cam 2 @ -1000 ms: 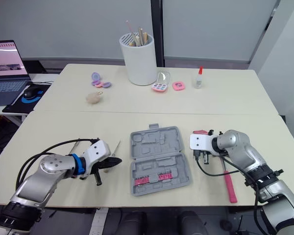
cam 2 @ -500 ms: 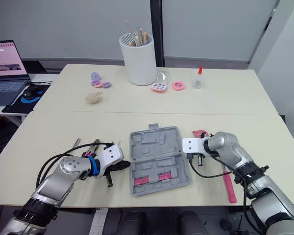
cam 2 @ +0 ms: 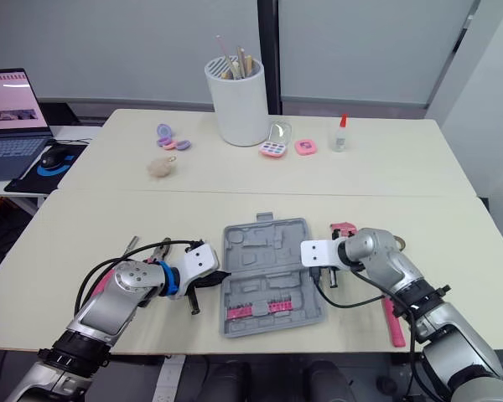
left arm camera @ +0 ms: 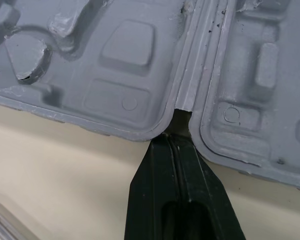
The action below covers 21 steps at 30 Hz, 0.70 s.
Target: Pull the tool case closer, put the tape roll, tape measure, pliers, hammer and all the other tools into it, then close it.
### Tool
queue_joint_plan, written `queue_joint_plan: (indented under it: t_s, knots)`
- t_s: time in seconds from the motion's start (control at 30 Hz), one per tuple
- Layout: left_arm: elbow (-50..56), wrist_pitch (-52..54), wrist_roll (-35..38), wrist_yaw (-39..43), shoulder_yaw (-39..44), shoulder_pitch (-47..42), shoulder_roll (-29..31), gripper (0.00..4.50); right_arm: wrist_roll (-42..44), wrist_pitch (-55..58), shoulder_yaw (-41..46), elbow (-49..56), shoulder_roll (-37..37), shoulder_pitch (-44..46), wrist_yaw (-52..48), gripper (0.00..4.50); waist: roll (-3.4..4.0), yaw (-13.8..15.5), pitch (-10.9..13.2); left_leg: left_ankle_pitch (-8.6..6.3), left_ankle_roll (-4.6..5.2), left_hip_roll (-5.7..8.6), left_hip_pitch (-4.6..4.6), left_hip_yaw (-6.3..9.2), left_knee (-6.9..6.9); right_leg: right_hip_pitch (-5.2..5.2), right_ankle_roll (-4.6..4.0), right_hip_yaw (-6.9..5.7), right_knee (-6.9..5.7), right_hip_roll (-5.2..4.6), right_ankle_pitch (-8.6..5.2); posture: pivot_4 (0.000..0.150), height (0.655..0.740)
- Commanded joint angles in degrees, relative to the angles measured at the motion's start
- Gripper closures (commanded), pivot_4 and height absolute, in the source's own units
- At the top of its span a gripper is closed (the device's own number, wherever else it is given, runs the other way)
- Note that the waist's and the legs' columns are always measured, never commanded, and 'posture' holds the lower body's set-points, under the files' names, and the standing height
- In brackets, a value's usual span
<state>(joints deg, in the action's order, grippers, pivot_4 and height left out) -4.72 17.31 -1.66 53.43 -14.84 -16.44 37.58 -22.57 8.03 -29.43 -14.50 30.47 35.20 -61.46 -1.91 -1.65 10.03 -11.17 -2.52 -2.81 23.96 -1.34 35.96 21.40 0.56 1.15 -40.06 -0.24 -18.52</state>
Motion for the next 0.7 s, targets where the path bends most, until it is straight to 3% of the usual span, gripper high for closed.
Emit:
queue_joint_plan:
  t_s: [0.03,0.7]
  knots:
    - [0.83,-1.57,-0.07,0.88,-1.45,-2.11,-1.8,4.5,1.2,-0.38,-0.8,5.92,-0.98,-0.61,-1.89,4.48,0.0,0.01,0.0,0.0,0.0,0.01,0.0,0.01,0.0,0.0,0.0,-0.01,0.0,0.0,0.0,0.15,0.74]
    - [6.56,-0.98,-0.21,8.5,-3.59,2.31,0.85,4.5,2.86,11.58,1.38,22.64,1.21,-11.77,-4.07,4.48,-0.01,-0.03,-0.01,0.0,0.0,0.02,0.0,0.1,-0.01,-0.01,0.0,-0.01,0.02,0.04,-0.01,0.15,0.74]
